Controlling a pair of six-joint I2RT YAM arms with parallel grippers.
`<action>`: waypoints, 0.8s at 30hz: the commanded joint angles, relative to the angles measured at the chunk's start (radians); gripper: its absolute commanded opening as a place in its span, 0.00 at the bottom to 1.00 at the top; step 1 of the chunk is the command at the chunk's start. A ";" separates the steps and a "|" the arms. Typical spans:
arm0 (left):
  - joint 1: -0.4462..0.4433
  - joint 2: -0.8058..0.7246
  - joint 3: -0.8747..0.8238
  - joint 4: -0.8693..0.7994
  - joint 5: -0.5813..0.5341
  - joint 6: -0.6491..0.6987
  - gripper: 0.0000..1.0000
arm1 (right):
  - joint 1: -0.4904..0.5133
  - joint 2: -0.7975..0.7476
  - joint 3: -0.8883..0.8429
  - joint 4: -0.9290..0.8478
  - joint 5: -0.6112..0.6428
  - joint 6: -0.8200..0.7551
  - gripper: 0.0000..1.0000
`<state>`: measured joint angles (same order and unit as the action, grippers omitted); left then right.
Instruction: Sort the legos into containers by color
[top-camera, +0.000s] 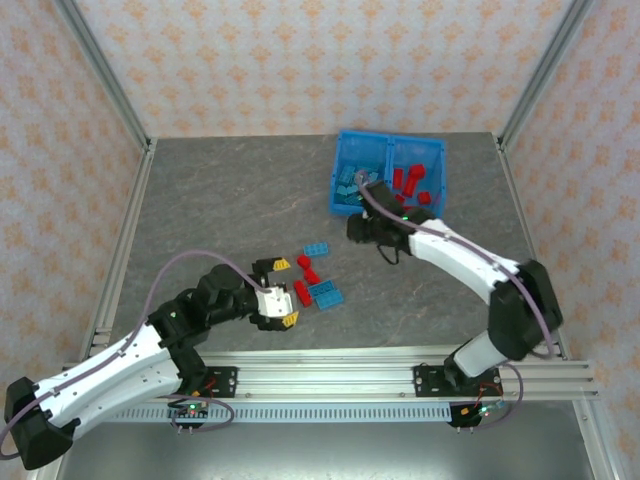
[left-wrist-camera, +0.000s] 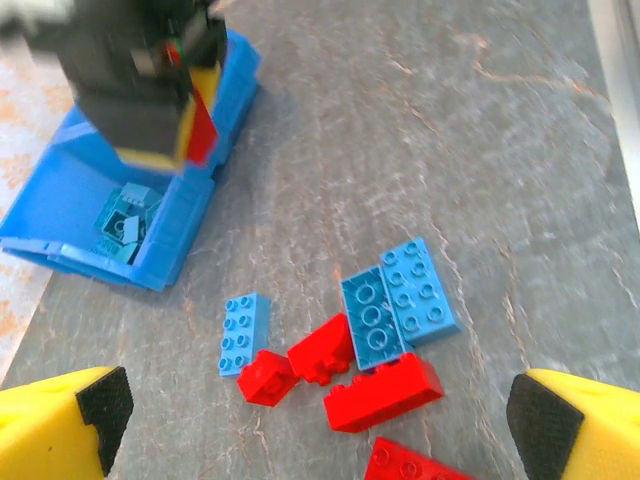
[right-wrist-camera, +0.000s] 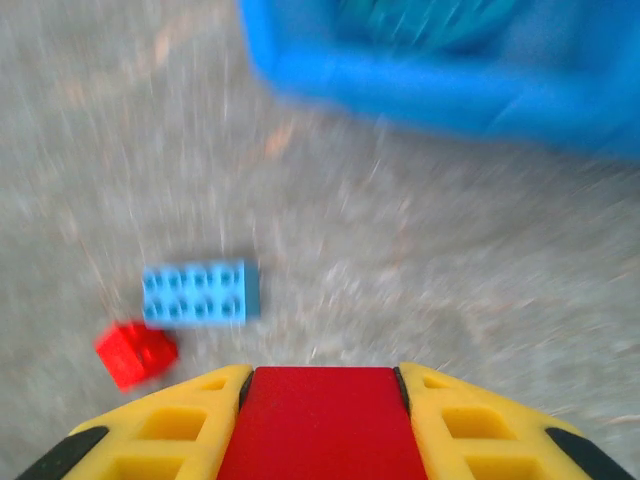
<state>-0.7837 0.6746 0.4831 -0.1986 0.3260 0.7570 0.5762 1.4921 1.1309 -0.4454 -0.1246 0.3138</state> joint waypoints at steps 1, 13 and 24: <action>0.029 0.000 0.012 0.141 0.026 -0.156 1.00 | -0.114 -0.077 -0.012 0.044 0.126 0.084 0.29; 0.075 0.105 0.029 0.368 0.270 -0.332 1.00 | -0.371 0.323 0.428 -0.084 0.199 0.083 0.29; 0.061 0.043 0.027 0.263 0.130 -0.219 1.00 | -0.437 0.727 0.870 -0.257 0.149 0.087 0.38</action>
<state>-0.7136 0.7349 0.4900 0.1009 0.5064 0.4965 0.1513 2.1841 1.9205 -0.6044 0.0307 0.3893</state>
